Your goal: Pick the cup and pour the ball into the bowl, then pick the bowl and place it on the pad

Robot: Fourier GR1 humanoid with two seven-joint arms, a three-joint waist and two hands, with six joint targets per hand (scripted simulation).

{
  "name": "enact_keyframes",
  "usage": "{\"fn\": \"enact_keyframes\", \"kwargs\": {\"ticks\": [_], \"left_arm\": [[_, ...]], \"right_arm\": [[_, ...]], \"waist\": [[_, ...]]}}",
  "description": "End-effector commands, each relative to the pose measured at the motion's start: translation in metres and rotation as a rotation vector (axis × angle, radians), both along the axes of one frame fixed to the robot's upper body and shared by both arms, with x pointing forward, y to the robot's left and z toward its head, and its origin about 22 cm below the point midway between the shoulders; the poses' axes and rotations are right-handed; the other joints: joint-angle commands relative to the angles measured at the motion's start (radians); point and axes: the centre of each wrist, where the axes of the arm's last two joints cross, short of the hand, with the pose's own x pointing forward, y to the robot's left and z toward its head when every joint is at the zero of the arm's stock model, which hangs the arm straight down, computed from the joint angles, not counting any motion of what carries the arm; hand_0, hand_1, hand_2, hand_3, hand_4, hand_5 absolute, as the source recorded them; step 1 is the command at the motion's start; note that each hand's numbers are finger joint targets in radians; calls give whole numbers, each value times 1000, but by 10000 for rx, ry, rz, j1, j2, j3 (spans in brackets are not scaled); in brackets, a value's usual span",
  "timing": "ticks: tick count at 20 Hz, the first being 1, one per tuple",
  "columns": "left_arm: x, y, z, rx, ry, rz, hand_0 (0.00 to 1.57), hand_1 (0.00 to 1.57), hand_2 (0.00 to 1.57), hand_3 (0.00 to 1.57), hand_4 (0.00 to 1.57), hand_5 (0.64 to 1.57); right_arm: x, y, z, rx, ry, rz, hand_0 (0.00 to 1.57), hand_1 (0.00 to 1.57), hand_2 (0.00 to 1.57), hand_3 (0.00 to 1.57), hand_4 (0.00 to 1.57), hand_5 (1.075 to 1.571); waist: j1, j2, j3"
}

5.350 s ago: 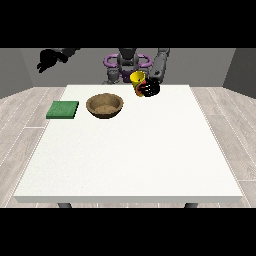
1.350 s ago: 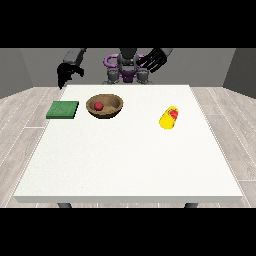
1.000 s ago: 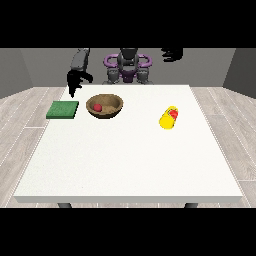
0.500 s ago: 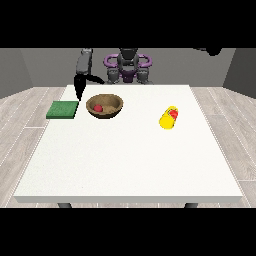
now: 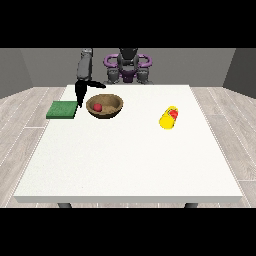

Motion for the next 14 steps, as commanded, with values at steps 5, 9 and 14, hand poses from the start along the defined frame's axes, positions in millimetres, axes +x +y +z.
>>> {"fn": "enact_keyframes", "kwargs": {"ticks": [5,9,14], "left_arm": [[-8,-2,37,-211,-813,-807,0,0,0,0,138,1566],[-12,-6,52,-186,-928,-854,0,0,0,0,106,1568],[-26,19,69,-86,-1239,-694,0,0,0,0,54,1568]], "right_arm": [[10,-10,-9,734,-385,-367,0,0,0,0,0,1571],[13,-31,-7,1112,-533,-411,0,0,0,0,0,1569],[17,-23,-11,937,-364,-370,0,0,0,0,0,1568]], "waist": [[530,878,10],[557,1144,12],[613,1435,5]]}}
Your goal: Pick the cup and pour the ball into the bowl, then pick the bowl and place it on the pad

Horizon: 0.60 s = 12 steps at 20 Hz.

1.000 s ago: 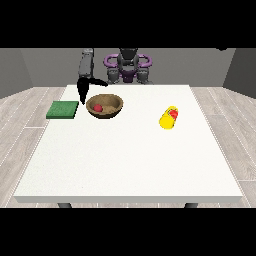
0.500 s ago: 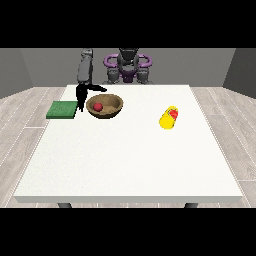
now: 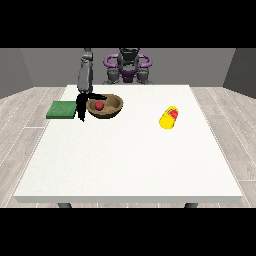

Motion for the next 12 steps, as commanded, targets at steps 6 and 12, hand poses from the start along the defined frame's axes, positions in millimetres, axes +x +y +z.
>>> {"fn": "enact_keyframes", "kwargs": {"ticks": [6,12], "left_arm": [[-11,-6,22,-61,-612,-152,0,0,0,0,0,1569],[-18,-5,58,-159,-926,-403,0,0,0,0,0,1571]], "right_arm": [[3,26,-16,978,211,-239,0,0,0,0,148,1571],[-21,-4,-39,119,2237,-767,1571,1571,1571,1105,949,1569]], "waist": [[397,376,-1],[616,934,-5]]}}
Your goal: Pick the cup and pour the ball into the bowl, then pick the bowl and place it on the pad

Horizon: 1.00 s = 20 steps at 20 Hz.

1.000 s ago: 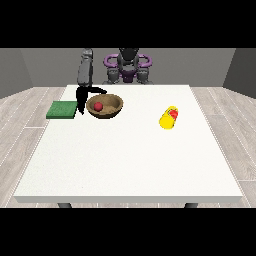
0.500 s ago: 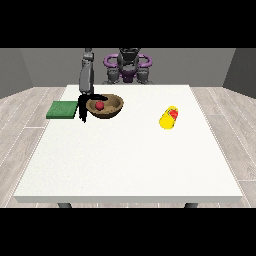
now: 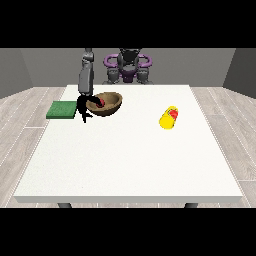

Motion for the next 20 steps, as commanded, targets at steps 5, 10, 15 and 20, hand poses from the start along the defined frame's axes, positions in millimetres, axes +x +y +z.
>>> {"fn": "enact_keyframes", "kwargs": {"ticks": [5,10,15,20], "left_arm": [[-1,1,5,-38,205,-130,0,0,0,0,0,1571],[4,35,-56,-475,1678,699,0,0,0,0,0,1571],[-14,80,-59,-625,1831,1372,0,0,0,0,0,1571],[-22,97,-84,-722,1776,1914,0,0,0,0,0,1571]], "right_arm": [[-15,-22,-15,-736,2914,-676,1571,1571,1571,1571,1033,1570],[-1,-31,12,-2075,4013,-471,1571,1571,1571,1429,1071,1564],[26,-29,54,-1846,4085,76,1571,1571,1571,1346,1121,1559],[33,-51,90,-3000,4048,93,1571,1571,1571,967,1181,1561]], "waist": [[151,171,309],[-719,-1281,287],[-1462,-1605,309],[-1922,-1558,308]]}}
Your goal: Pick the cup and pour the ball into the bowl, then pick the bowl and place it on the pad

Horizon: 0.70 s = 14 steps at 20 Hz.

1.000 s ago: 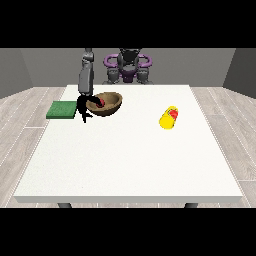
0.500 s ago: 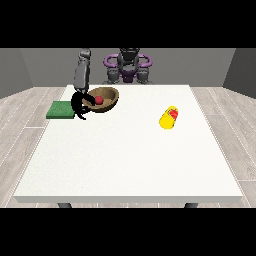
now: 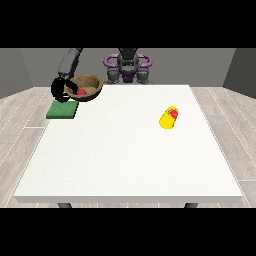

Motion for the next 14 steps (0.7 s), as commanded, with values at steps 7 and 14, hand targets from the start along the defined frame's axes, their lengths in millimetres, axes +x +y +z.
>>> {"fn": "enact_keyframes", "kwargs": {"ticks": [7,14], "left_arm": [[-7,7,-1,-17,-531,127,0,0,0,0,0,1571],[-5,-29,37,263,-1083,-588,0,0,0,0,0,1571]], "right_arm": [[-9,-60,33,-1024,-25,163,1571,1571,1571,1224,1156,1570],[-50,-141,41,-932,-755,-976,1571,1571,1571,844,1135,1562]], "waist": [[-161,607,20],[413,1208,40]]}}
